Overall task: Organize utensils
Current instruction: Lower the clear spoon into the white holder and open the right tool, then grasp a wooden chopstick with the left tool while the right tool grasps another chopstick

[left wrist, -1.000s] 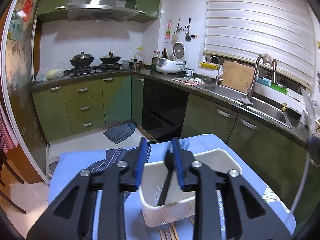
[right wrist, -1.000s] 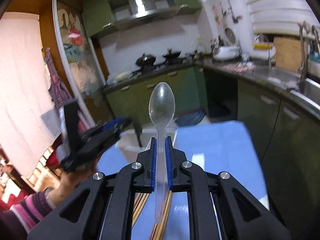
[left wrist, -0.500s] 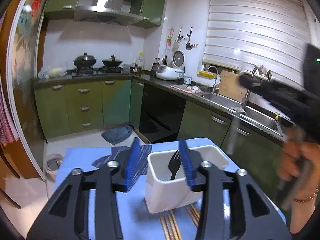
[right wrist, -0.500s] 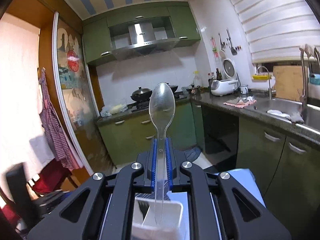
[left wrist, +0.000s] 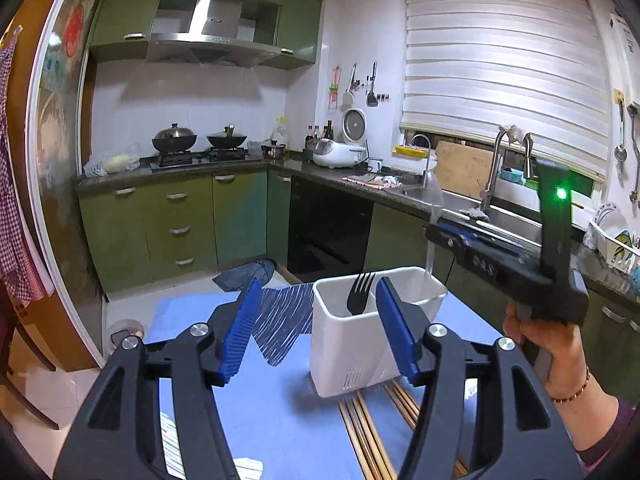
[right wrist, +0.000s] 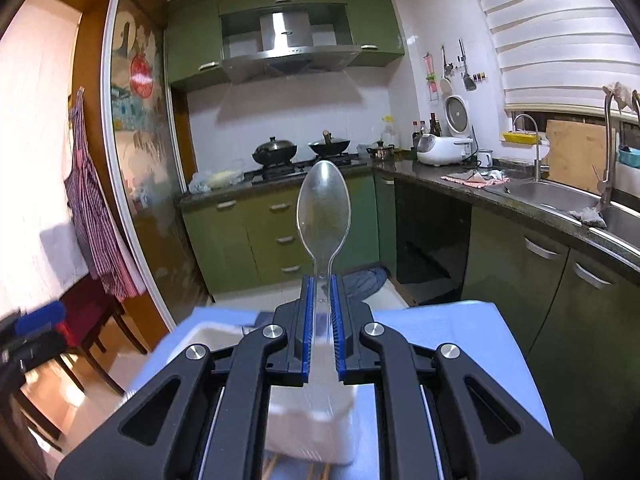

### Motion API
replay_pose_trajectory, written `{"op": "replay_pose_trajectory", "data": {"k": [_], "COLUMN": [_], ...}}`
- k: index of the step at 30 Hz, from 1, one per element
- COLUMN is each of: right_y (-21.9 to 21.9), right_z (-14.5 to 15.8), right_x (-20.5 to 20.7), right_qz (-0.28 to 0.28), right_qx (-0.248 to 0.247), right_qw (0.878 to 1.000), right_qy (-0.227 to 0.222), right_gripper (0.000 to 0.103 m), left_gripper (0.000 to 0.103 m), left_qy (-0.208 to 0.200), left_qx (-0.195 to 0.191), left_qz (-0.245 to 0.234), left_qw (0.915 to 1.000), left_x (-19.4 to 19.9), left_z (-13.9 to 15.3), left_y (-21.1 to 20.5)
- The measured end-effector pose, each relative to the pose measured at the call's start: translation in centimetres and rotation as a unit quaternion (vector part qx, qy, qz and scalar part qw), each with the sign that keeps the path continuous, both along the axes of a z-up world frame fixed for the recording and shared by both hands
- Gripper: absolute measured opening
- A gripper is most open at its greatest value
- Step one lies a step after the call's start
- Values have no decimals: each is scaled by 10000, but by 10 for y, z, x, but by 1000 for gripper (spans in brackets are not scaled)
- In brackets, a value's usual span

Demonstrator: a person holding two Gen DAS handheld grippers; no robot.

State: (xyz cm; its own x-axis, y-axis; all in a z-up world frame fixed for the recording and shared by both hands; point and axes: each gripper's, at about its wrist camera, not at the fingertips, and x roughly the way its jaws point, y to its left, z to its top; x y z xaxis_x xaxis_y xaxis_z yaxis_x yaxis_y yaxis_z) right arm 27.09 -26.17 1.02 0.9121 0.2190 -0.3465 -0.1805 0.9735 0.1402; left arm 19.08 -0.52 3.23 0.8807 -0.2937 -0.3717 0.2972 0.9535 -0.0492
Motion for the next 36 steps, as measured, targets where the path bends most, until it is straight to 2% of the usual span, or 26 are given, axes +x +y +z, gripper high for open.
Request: {"op": "replay_pose_trajectory", "data": {"k": [7,10,13,17,19,20,22,23,26,27,31,36], "right_y": [5,1,-6,-26,-35,-39,-46,-50,-61,-65,-78,-88], "right_z": [-26,-29,-26,-24,-31,-36,-50,-58,-78,-84,-104,-114], "right_x": [-20,-28,-41,-65,-73,-76,-80,-80,-84,-86,-93,-96], "right_qz": [27,6,-34,-164,-250,-252,-201,-175,-167,-184,-185,-174], "right_qx": [-334,-291,-232,-35,0,-8,17,20,-20,-65,-67,-35], "right_qw": [9993,9995,9997,9998,9989,9980,9948,9926,9865,9851,9802,9773], "right_qy": [185,149,73,129,391,580,1001,1203,1628,1710,1970,2112], "right_gripper": [12,35,38,38,39,39,39,39,38,38,38,38], "left_gripper": [57,58,60,60,60,60,59,53,37,33,31,16], "left_qy": [127,185,326,936,1552,1924,2413,2666,3620,3762,4170,4301], "left_qx": [94,126,135,260,308,340,417,455,395,394,387,607], "left_qz": [-14,-14,35,137,152,144,130,103,-12,-16,-31,53], "left_qw": [9999,9997,9994,9952,9873,9806,9695,9627,9314,9257,9081,9007], "left_x": [-3,-7,-8,0,13,21,33,39,59,61,66,73], "left_z": [-5,-6,-9,-25,-42,-53,-72,-82,-118,-127,-149,-157], "left_y": [-6,-8,-9,-12,-15,-17,-22,-24,-32,-32,-39,-48]}}
